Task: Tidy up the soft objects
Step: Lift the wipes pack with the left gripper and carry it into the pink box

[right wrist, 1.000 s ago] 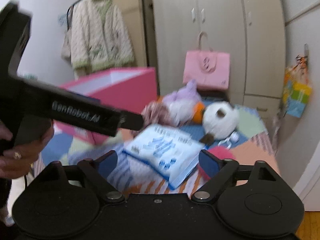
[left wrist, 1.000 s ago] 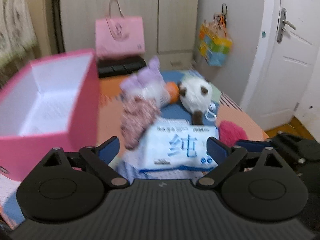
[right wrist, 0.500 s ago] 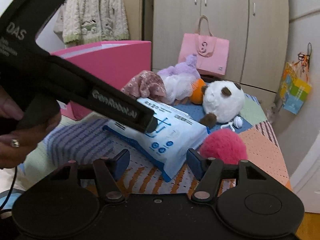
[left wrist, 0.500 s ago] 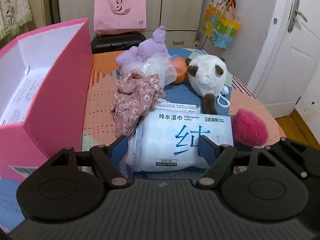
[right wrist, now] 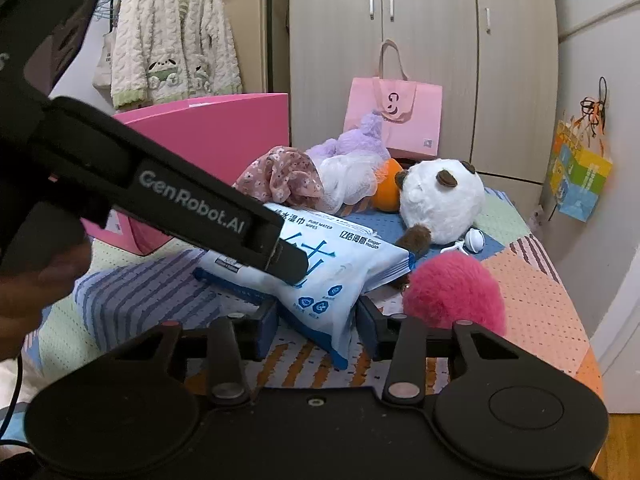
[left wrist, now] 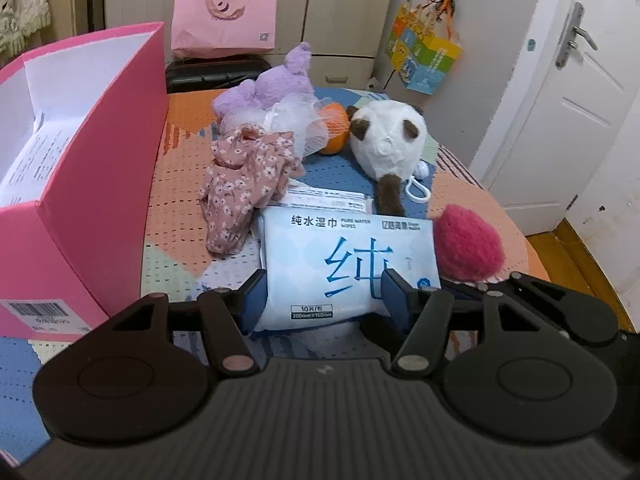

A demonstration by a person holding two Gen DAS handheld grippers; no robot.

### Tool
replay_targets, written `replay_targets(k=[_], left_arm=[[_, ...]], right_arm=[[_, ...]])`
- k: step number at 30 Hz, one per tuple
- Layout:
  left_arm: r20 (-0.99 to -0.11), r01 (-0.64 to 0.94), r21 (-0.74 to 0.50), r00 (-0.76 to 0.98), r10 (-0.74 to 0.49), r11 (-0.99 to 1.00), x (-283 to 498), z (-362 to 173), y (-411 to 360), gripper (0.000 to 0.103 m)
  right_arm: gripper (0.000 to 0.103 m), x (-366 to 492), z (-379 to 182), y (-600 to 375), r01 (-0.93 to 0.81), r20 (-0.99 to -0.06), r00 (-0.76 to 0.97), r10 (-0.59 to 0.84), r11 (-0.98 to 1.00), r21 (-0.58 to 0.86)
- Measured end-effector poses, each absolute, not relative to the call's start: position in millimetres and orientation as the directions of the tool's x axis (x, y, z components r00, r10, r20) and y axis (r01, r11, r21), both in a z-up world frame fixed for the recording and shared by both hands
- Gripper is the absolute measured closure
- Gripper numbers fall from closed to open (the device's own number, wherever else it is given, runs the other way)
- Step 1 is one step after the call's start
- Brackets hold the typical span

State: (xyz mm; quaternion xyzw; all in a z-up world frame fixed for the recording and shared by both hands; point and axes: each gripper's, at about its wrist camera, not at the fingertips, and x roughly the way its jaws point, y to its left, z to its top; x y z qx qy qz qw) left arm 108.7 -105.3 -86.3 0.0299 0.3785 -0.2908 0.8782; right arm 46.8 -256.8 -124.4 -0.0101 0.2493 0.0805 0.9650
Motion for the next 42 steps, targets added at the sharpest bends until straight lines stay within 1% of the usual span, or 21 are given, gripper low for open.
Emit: replay_targets(k=[3,4,5,7,12,18,22,28,32,34,38,42], left_arm=[[-0.686,0.541,-0.15,0.546,-0.482,0.827,101,-80,-104,0.043],[-0.691,0.542,-0.138,0.546,-0.473,0.829,98,-78,-103,0.042],[-0.699,0.55,-0.12,0.544,-0.463,0.827,95,-75,-104,0.038],[-0.72,0.568,-0.093,0.529,-0.45,0.818,88,-71,-103,0.035],[-0.753,0.593,-0.078,0.492,-0.438,0.801,75,-61,-90,0.035],[-0.785,0.58,-0.087,0.46,-0.414,0.81,61,-45,-67,0.036],[-0.802,0.561,-0.112,0.437,-0.408,0.82,57,-29,-45,0.036],[-0.803,0.529,-0.131,0.439,-0.402,0.838,49,-4,-10,0.036],[-0.798,0.504,-0.144,0.45,-0.401,0.851,50,11,11,0.036],[-0.791,0.496,-0.152,0.458,-0.406,0.855,52,19,22,0.036],[-0.771,0.479,-0.181,0.473,-0.426,0.859,62,34,40,0.035],[-0.746,0.473,-0.18,0.506,-0.433,0.863,76,44,51,0.035]], right_arm=[[0.055,42,-120,-259,-0.163,-0.483,0.86,0.163,0.986,0.043],[0.055,41,-118,-259,-0.171,-0.486,0.856,0.175,0.984,0.053],[0.055,39,-116,-258,-0.179,-0.488,0.853,0.186,0.982,0.063],[0.055,34,-113,-256,-0.198,-0.493,0.844,0.211,0.977,0.08],[0.055,26,-102,-249,-0.227,-0.535,0.806,0.253,0.967,0.116],[0.054,20,-84,-234,-0.283,-0.6,0.731,0.324,0.945,0.164],[0.052,16,-71,-218,-0.331,-0.613,0.703,0.361,0.929,0.168],[0.051,15,-44,-193,-0.4,-0.621,0.663,0.418,0.899,0.179],[0.05,16,-26,-174,-0.442,-0.621,0.653,0.433,0.884,0.152],[0.05,18,-18,-166,-0.46,-0.616,0.654,0.438,0.877,0.135],[0.046,26,-1,-154,-0.491,-0.596,0.662,0.454,0.864,0.113],[0.044,43,12,-144,-0.515,-0.574,0.671,0.468,0.852,0.093]])
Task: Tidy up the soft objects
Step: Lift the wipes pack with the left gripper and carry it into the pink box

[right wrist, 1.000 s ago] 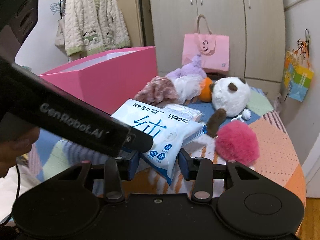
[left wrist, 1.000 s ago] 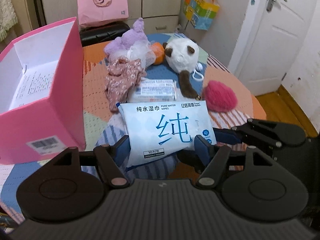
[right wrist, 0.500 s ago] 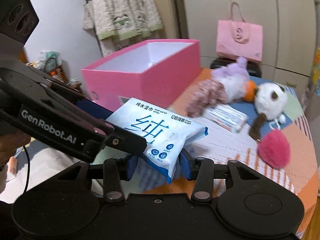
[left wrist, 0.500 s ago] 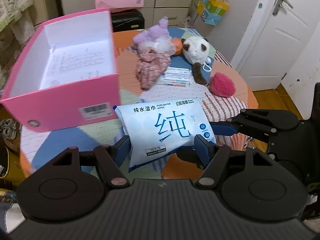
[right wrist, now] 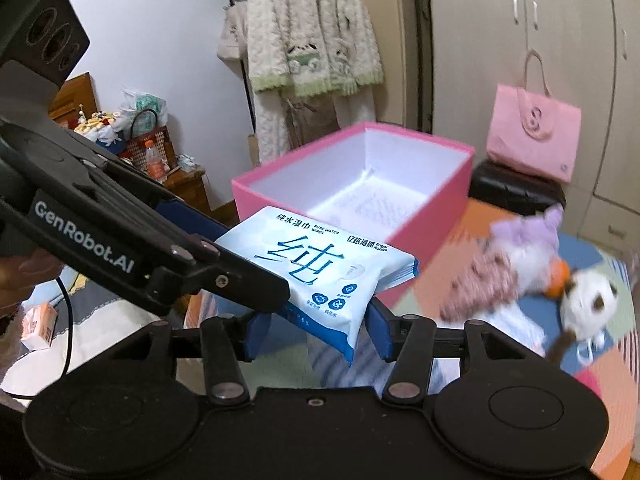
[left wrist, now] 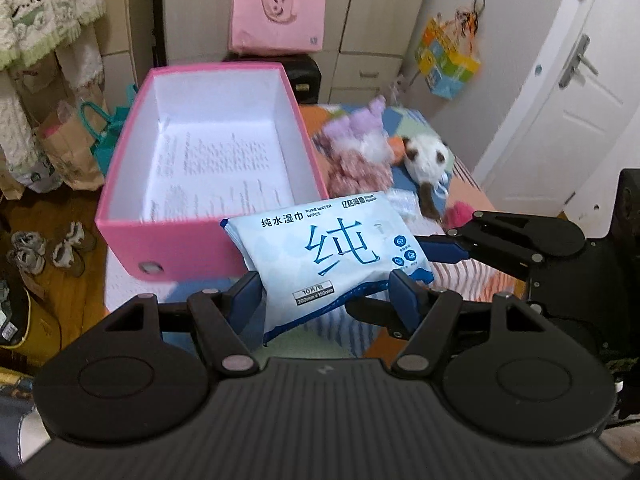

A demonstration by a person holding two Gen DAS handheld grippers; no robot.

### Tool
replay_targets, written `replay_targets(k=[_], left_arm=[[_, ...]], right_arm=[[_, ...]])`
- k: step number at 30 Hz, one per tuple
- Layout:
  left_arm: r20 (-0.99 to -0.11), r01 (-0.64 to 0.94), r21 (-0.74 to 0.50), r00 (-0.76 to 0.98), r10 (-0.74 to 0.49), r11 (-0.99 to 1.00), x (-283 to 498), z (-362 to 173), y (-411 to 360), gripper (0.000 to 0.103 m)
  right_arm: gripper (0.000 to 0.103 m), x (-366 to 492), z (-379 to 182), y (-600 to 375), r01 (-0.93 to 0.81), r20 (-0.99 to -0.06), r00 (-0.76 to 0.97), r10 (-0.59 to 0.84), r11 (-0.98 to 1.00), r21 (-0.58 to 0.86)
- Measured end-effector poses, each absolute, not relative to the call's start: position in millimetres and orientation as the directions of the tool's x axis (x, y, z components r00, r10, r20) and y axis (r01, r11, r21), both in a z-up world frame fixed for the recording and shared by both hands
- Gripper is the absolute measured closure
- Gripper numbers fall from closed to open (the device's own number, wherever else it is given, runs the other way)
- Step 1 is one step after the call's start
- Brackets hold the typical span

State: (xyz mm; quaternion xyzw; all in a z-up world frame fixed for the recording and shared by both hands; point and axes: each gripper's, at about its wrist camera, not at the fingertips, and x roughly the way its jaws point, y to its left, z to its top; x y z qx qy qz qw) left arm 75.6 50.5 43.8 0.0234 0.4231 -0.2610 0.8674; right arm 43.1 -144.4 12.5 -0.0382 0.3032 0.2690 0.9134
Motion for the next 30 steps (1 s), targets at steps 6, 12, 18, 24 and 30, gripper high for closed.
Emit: replay_targets(k=[6,12,18,24,30], left_arm=[[-0.724,0.464,-0.172,0.539,-0.431,0.869,118,56,54,0.035],[-0.7,0.426,-0.18,0.578,-0.42,0.887,179,57,56,0.035],[-0.712,0.374,-0.233,0.563,-0.419,0.898,249,37,56,0.035],[-0.762,0.312,-0.297,0.493,-0.421,0.903,307,-2,53,0.035],[-0.781,0.259,-0.328,0.468,-0.415,0.909,331,-27,51,0.035]], right_arm=[[0.043,86,27,-138,-0.518,-0.562,0.684,0.465,0.852,0.076],[0.04,148,41,-131,-0.545,-0.564,0.684,0.463,0.838,0.028],[0.04,221,35,-126,-0.559,-0.608,0.655,0.448,0.829,0.01],[0.04,279,9,-123,-0.537,-0.695,0.597,0.401,0.843,0.025],[0.04,310,-10,-116,-0.539,-0.751,0.552,0.362,0.842,0.01]])
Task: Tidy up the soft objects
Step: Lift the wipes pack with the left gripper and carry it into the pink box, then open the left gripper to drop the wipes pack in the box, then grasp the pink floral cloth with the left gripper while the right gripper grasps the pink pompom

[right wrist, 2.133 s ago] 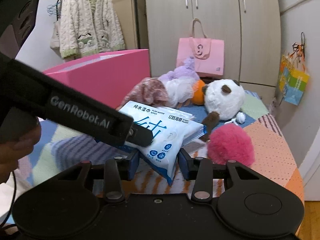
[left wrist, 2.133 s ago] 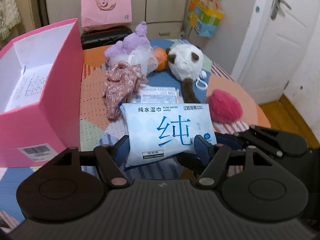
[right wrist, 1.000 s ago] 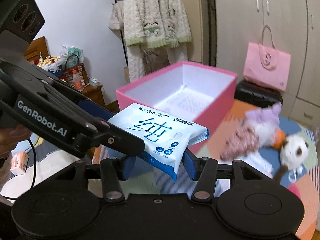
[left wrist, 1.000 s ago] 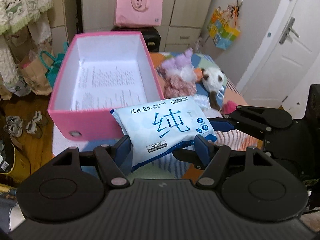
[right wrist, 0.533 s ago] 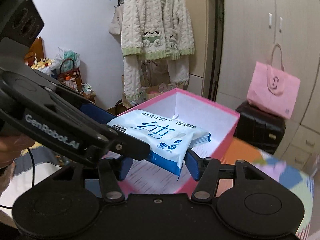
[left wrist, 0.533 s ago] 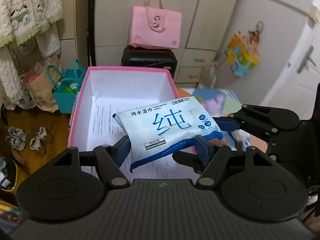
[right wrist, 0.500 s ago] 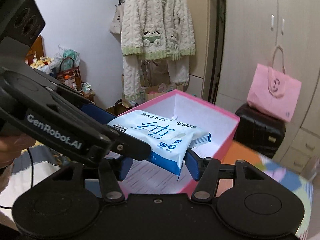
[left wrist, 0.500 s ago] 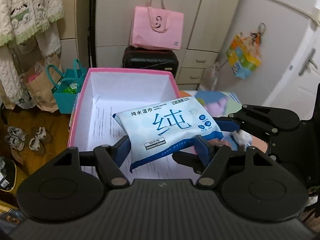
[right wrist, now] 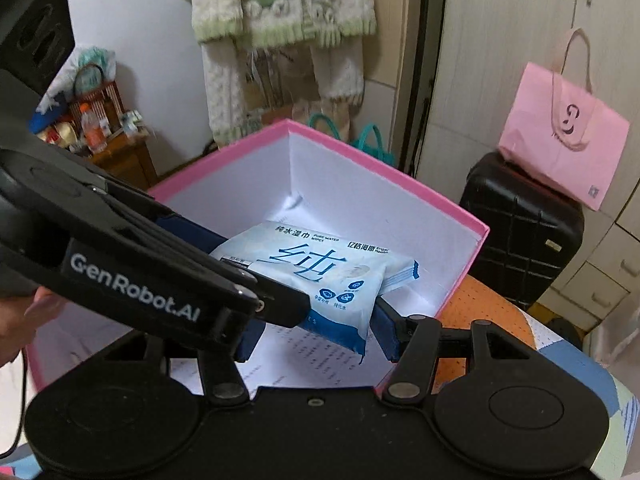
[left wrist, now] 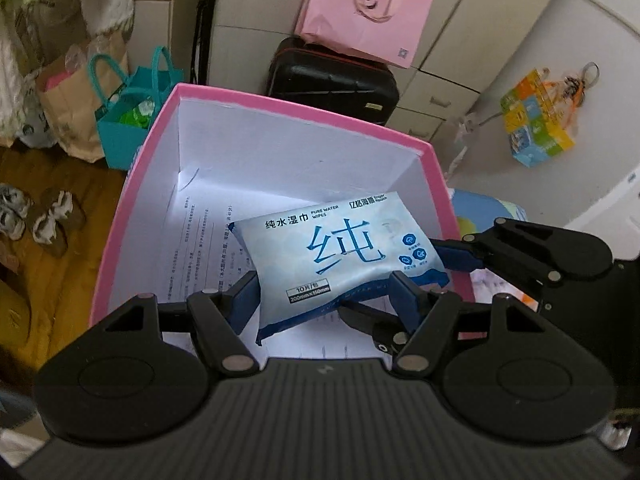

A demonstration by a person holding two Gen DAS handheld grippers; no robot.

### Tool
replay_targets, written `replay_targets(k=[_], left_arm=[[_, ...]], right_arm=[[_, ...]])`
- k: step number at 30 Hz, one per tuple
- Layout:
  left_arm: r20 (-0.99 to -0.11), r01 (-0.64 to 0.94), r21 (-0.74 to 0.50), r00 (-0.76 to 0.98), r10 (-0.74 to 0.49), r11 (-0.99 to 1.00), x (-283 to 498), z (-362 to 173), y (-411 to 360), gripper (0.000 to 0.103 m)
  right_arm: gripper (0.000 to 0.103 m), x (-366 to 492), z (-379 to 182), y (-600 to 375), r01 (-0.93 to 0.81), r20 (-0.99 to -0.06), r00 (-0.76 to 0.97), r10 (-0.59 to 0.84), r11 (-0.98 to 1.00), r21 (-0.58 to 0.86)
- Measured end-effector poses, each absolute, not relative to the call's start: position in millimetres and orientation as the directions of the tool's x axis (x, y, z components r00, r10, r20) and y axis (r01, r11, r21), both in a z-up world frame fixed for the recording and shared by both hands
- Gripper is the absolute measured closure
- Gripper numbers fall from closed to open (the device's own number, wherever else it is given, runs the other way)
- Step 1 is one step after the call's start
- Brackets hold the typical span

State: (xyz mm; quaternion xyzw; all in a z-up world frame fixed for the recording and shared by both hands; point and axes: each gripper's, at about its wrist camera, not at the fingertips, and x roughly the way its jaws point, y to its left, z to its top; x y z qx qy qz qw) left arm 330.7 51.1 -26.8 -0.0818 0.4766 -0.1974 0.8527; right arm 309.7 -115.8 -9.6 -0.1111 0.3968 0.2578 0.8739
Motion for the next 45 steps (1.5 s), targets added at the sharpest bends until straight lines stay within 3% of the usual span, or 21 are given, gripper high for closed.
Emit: replay_targets(k=[10,16,27,45], left_arm=[[-0.781,0.229,-0.276,0.513,-0.357,0.933,331,-30,52,0.033],[-0.757,0.281,-0.267,0.531,-0.381,0.922,304,-8,62,0.032],[-0.687,0.459,-0.128,0.598,-0.413,0.879,210,50,49,0.032],[-0.657,0.693,-0.04,0.525,-0.542,0.72,107,62,-34,0.032]], right_arm=[[0.039,315,-12,-107,-0.592,-0.766,0.576,0.285,0.792,-0.15],[0.039,284,8,-129,-0.627,-0.732,0.574,0.366,0.772,-0.106],[0.038,224,61,-185,-0.611,-0.649,0.58,0.493,0.79,0.054],[0.038,111,73,-276,-0.516,-0.571,0.689,0.445,0.856,0.045]])
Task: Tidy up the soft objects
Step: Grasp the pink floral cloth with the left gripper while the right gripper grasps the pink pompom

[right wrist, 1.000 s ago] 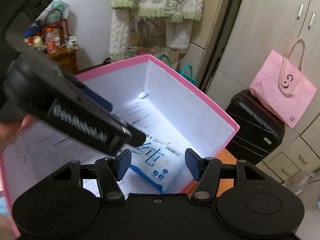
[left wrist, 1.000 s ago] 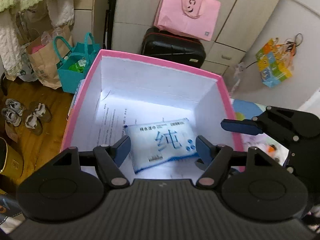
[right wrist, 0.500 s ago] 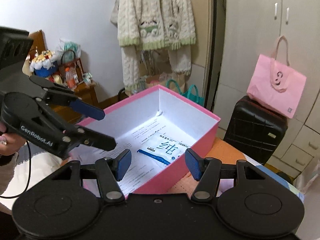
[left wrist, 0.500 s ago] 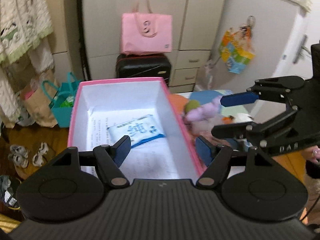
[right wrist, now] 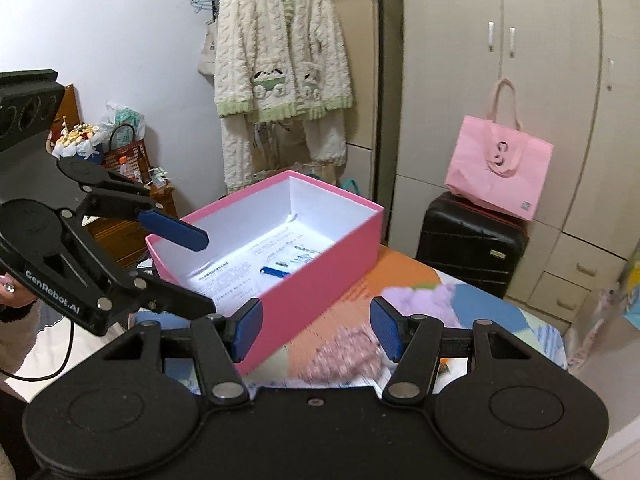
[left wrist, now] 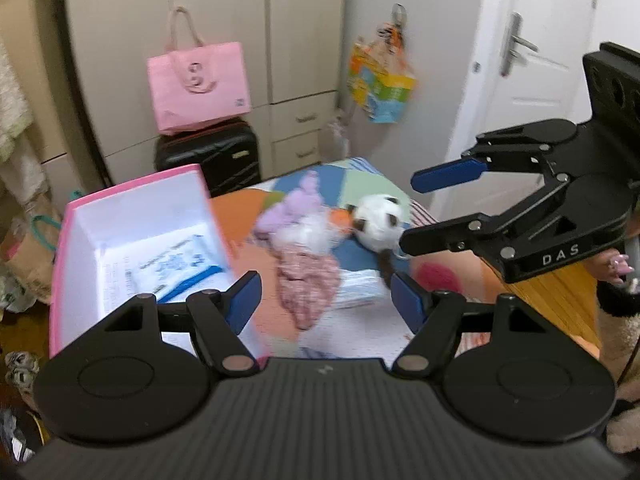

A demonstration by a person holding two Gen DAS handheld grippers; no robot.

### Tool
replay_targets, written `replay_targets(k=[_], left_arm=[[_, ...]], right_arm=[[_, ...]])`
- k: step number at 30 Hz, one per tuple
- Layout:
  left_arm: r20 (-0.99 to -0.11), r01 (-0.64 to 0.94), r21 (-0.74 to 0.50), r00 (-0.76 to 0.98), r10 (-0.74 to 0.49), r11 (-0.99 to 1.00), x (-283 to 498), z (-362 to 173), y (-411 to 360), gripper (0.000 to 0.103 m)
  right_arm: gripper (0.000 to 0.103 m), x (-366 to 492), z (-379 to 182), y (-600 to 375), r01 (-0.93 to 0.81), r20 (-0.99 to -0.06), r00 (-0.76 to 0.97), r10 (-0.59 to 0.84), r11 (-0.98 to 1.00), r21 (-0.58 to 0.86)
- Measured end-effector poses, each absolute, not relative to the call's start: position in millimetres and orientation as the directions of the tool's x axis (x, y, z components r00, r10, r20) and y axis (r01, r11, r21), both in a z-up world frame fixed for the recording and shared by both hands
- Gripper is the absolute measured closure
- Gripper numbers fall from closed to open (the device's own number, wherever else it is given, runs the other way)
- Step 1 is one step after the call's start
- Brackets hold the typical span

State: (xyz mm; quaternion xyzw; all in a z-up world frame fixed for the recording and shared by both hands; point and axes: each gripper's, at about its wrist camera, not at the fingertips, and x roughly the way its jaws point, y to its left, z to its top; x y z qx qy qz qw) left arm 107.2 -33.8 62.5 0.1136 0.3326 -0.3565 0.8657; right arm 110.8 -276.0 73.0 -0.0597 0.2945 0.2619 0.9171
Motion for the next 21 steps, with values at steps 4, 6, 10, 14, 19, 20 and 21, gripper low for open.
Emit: replay_targets(k=[4,6,10,14,19,20,21], left_arm=[[-0.661,0.716,-0.034,0.507,-0.553,0.697,100,52,-54,0.032],[-0.659,0.724,-0.038,0.501,-0.562,0.689,99,45,-63,0.032],[-0.666,0.737,-0.029,0.49,-0.563,0.676,100,31,-80,0.032],[-0.672,0.724,-0.012,0.505,-0.541,0.69,106,15,-93,0.032],[-0.677,0.691,-0.01,0.527,-0.513,0.723,121,-7,-105,0.032],[-0.673,0.678,0.0,0.544,-0.501,0.735,123,-12,-107,0.032],[-0.67,0.663,0.003,0.557,-0.491,0.748,126,-16,-109,0.032]], right_arm=[[0.038,96,63,-299,-0.489,-0.552,0.717,0.425,0.871,0.035],[0.038,91,57,-312,-0.463,-0.518,0.751,0.41,0.886,0.03],[0.038,91,39,-336,-0.435,-0.492,0.763,0.42,0.896,0.091],[0.038,90,16,-343,-0.424,-0.513,0.762,0.395,0.903,0.067],[0.038,82,-14,-351,-0.419,-0.525,0.767,0.369,0.908,0.026],[0.038,81,-20,-354,-0.418,-0.526,0.767,0.368,0.908,0.026],[0.038,81,-25,-356,-0.413,-0.527,0.768,0.364,0.91,0.027]])
